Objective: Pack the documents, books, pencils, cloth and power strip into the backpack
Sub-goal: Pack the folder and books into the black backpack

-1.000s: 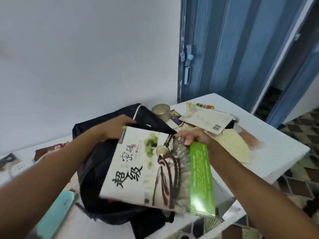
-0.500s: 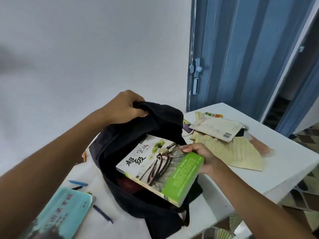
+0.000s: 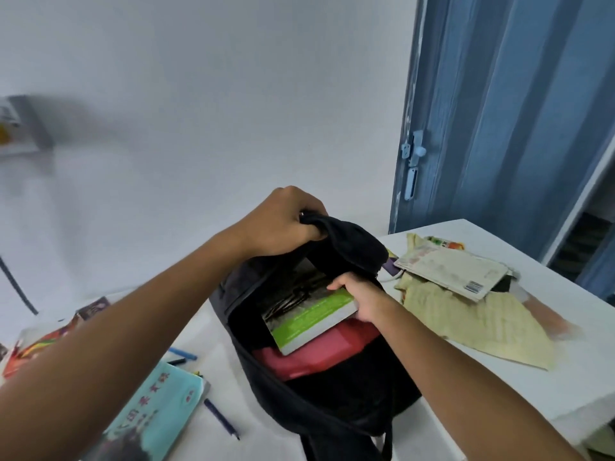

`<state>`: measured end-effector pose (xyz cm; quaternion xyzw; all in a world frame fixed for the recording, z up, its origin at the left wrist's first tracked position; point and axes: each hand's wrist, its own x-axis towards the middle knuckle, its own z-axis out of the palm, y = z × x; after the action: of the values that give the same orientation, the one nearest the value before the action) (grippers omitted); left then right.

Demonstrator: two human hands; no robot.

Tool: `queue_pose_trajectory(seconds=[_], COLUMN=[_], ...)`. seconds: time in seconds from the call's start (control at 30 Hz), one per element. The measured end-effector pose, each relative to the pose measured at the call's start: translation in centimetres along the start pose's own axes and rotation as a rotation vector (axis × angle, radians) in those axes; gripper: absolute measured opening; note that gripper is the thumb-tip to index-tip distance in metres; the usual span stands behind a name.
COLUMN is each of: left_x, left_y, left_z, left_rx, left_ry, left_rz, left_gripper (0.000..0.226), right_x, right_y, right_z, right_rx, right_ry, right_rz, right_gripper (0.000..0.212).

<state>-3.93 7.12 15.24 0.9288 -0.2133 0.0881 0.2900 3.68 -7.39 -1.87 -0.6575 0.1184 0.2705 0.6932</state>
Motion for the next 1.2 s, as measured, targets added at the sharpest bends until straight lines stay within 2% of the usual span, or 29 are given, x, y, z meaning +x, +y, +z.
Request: queue_pose_trajectory(seconds=[0.03, 0.1, 0.13, 0.2, 0.27, 0.33, 0.4, 0.47, 0.57, 0.67, 0.73, 0.87, 0.97, 1.1, 1.2], left_x=[0.0, 0.1, 0.1, 0.1, 0.2, 0.3, 0.4, 0.5, 0.6, 0.7, 0.7, 0.8, 1.0, 1.1, 1.2], left_y=[0.0, -0.1, -0.2, -0.4, -0.5, -0.5, -0.6, -0.6, -0.6, -0.5, -0.6, -0.6, -0.6, -0.6, -0.3], left_z=[0.0, -0.3, -0.4, -0.5, -0.6, -0.7, -0.9, -0.9, -0.9, -1.0, -0.9, -1.0, -1.0, -1.0, -1.1], left_rx=[-0.001, -0.001, -0.005, -0.008, -0.005, -0.015, -0.029, -0.037, -0.045, -0.045, -0.053, -0.059, -0.060, -0.066, -0.072], left_ry=[0.006, 0.032, 0.050, 0.090, 0.113, 0.123, 0.130, 0.136, 0.159, 0.197, 0.206, 0.198, 0.191, 0.176, 0.151], left_rz=[-0.004, -0.012, -0.017, -0.023, -0.026, -0.037, -0.042, -0.040, -0.028, -0.012, -0.010, 0.000, 0.003, -0.006, -0.009], left_gripper=[0.019, 0.013, 0.011, 0.013, 0.015, 0.017, 0.019, 0.019, 0.021, 0.026, 0.026, 0.025, 0.024, 0.023, 0.023], right_x=[0.1, -0.1, -0.2, -1.5, -2.5, -3.5, -4.6, -5.0, -5.3, -5.2, -5.1, -5.0, -5.1, -5.2, -4.0], right_y=[-0.3, -0.6, -0.5, -0.2, 0.3, 0.7, 0.8, 1.0, 1.0, 1.6, 2.3, 2.9, 2.7, 1.0, 0.0], right_z=[0.5, 1.5, 1.8, 2.6, 3.4, 4.0, 4.3, 4.2, 4.6, 5.4, 5.7, 5.4, 5.3, 6.0, 6.5], right_rx=[-0.154, -0.567, -0.783, -1.167, -1.447, -1.469, -1.502, -1.649, -1.807, -1.937, -1.965, -1.886, -1.853, -1.751, -1.735], right_ry=[0.060, 0.181, 0.221, 0.261, 0.260, 0.024, -0.260, -0.323, -0.225, -0.134, -0.110, -0.110, -0.121, 0.028, 0.090], right_rz=[-0.065, -0.273, -0.343, -0.405, -0.564, -0.646, -0.491, -0.384, -0.485, -0.690, -0.742, -0.777, -0.929, -1.089, -1.042], right_gripper=[0.026, 0.020, 0.024, 0.036, 0.038, 0.053, 0.075, 0.090, 0.087, 0.055, 0.041, 0.045, 0.032, 0.019, 0.024])
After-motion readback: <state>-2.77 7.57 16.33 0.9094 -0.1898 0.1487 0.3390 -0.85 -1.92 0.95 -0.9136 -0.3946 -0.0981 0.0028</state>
